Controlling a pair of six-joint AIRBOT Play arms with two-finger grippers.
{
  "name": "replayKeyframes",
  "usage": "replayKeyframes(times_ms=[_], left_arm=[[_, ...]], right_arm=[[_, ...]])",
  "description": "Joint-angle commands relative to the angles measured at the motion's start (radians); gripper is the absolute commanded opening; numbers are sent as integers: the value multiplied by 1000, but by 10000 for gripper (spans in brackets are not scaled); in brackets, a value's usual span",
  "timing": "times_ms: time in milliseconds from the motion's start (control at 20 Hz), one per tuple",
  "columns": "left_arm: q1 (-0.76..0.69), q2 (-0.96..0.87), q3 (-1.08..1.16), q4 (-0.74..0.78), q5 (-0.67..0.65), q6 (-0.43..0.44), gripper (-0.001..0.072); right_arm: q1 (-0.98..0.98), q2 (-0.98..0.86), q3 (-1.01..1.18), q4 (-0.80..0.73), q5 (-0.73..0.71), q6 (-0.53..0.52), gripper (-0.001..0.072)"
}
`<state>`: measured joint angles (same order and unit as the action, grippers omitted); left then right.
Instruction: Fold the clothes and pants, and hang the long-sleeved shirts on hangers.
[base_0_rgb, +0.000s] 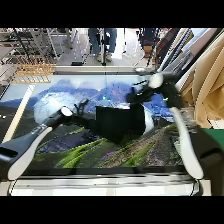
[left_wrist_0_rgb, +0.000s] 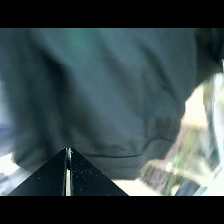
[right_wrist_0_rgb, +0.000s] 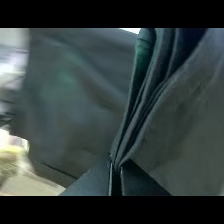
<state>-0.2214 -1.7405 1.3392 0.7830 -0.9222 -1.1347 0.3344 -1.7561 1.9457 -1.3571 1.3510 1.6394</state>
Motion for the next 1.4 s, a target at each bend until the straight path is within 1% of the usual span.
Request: replayKeyframes(times_ms=[0, 50, 100, 150, 200, 350, 450, 500, 550, 600, 650, 700, 750, 850, 950, 1150, 1250, 1350], left_arm=[[159, 87, 2, -2, -180, -42, 6], [216, 124, 2, -2, -235, -48, 6], [258, 154, 2, -2, -270, -48, 6], [290, 179, 2, -2, -289, -47, 6], [306, 193, 2, -2, -294, -43, 5], [277, 193, 2, -14, -283, -13, 6], [203, 180, 2, -14, -225, -10, 6], [159, 170, 2, -13, -184, -11, 6], [114, 156, 2, -13, -137, -11, 6], [77, 142, 2, -14, -95, -11, 6], [43, 120, 5, -14, -61, -12, 6], [19, 92, 21, -14, -56, -13, 6], [-2, 53, 50, -14, -61, -24, 5], [-28, -24, 122, -14, -63, -65, 5], [-39, -99, 206, -13, -105, -116, 5], [-42, -220, 335, 36, -211, -254, 4], [-42, -247, 352, 36, -241, -277, 4], [-44, -265, 353, 40, -279, -305, 4]], right_arm=[[200, -151, 0, 37, -233, 77, 21], [231, -196, 1, 63, -301, 73, 68], [251, -230, 2, 97, -364, 56, 297], [254, -240, 1, 129, -384, 12, 395], [245, -228, 5, 119, -369, -3, 423], [123, -117, 25, 11, -210, -10, 425], [-29, -27, 11, 28, -102, -16, 425], [-114, 16, -15, 60, -53, -39, 427], [-194, 53, -53, 113, -9, -71, 456], [-280, 80, -106, 193, 40, -105, 540], [-357, 91, -160, 275, 90, -124, 586], [-431, 89, -220, 357, 127, -148, 605], [-488, 87, -293, 422, 122, -174, 662], [-547, 68, -404, 511, 67, -253, 688], [-556, 8, -451, 552, 22, -325, 692], [-541, -133, -450, 660, -27, -424, 691], [-521, -182, -439, 682, -39, -468, 691], [-489, -226, -404, 681, -37, -479, 690]])
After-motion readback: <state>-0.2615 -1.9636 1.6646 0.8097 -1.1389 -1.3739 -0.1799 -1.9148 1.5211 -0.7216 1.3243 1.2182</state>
